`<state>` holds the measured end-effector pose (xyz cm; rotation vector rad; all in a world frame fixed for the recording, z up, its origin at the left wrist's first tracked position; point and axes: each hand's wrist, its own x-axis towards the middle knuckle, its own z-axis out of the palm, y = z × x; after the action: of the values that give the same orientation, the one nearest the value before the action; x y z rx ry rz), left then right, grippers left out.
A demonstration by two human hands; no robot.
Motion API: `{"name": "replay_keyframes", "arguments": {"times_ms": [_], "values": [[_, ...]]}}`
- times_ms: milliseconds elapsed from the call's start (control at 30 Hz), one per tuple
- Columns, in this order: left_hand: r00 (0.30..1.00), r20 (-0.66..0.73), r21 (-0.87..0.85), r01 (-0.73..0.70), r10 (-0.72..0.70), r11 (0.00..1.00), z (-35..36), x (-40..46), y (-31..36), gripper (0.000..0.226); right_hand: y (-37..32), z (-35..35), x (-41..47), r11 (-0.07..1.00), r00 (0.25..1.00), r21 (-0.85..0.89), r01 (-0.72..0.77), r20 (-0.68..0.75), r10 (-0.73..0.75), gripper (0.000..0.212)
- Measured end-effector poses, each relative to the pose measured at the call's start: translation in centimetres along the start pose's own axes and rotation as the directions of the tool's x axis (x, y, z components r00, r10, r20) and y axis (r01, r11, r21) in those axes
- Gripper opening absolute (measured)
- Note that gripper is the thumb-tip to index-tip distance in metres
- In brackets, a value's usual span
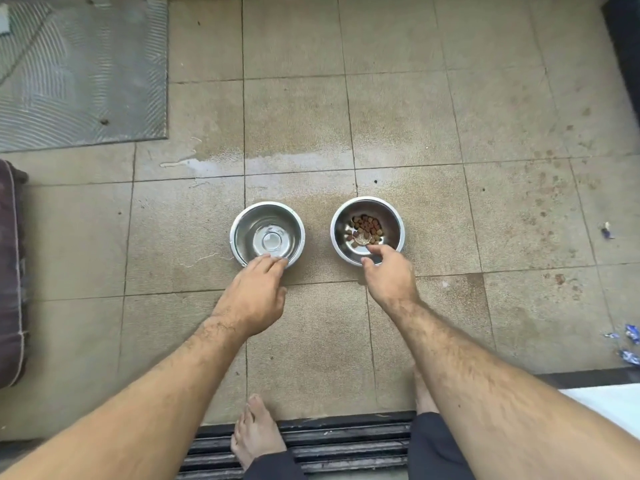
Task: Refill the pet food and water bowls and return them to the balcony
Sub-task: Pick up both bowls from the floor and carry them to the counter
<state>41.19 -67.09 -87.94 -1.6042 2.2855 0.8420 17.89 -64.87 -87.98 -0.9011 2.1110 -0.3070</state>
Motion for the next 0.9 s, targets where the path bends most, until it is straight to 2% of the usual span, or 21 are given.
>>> {"name": "replay_keyframes", "arguments": {"times_ms": [67, 133, 200, 267, 500, 567, 667, 733, 800, 867, 900], "values": [[0.999, -0.029, -0.044, 0.043, -0.044, 0.998, 0.9, 1.0, -0.5, 0.059, 0.8, 0.7, 1.3, 1.000, 1.000, 0.022, -0.016, -0.027, 0.017, 0.037], [0.994, -0.055, -0.073, 0.090, -0.094, 0.993, 1.7, 2.4, -1.2, 0.058, 1.6, 1.5, 2.9, 0.999, 0.997, -0.027, -0.042, -0.060, 0.040, 0.039], [0.996, -0.035, -0.022, 0.082, -0.083, 0.996, 2.6, 3.7, -2.0, 0.057, 2.3, 2.2, 4.4, 0.989, 0.993, -0.129, -0.077, -0.103, 0.063, 0.043], [0.998, -0.007, 0.015, 0.067, -0.067, 0.998, 3.8, 4.9, -2.6, 0.057, 3.0, 3.0, 5.8, 0.983, 0.988, -0.154, -0.103, -0.129, 0.084, 0.049], [0.990, -0.043, -0.009, 0.135, -0.135, 0.991, 6.9, 7.4, -4.5, 0.052, 4.4, 5.3, 9.6, 0.984, 0.974, 0.074, -0.163, -0.147, 0.173, 0.065], [0.985, -0.059, 0.007, 0.162, -0.161, 0.987, 7.5, 7.9, -4.9, 0.053, 4.7, 5.7, 10.3, 0.983, 0.971, 0.051, -0.175, -0.159, 0.181, 0.064], [0.975, -0.108, 0.055, 0.200, -0.194, 0.978, 8.2, 8.4, -5.1, 0.069, 5.2, 5.9, 11.2, 0.979, 0.952, 0.014, -0.205, -0.230, 0.202, 0.065], [0.949, -0.137, -0.036, 0.281, -0.283, 0.959, 8.5, 8.6, -5.1, 0.081, 5.5, 6.1, 11.7, 0.971, 0.923, 0.126, -0.205, -0.304, 0.235, 0.074], [0.890, -0.182, -0.235, 0.373, -0.417, 0.898, 8.9, 9.0, -5.0, 0.085, 5.7, 6.2, 12.2, 0.941, 0.876, 0.258, -0.220, -0.372, 0.307, 0.078], [0.781, -0.217, -0.484, 0.435, -0.586, 0.759, 9.3, 9.5, -4.7, 0.083, 5.9, 6.1, 12.7, 0.877, 0.831, 0.380, -0.293, -0.352, 0.430, 0.067], [0.705, -0.198, -0.603, 0.460, -0.681, 0.651, 9.6, 9.8, -4.6, 0.083, 5.9, 6.1, 13.0, 0.844, 0.821, 0.426, -0.325, -0.317, 0.476, 0.054]]}}
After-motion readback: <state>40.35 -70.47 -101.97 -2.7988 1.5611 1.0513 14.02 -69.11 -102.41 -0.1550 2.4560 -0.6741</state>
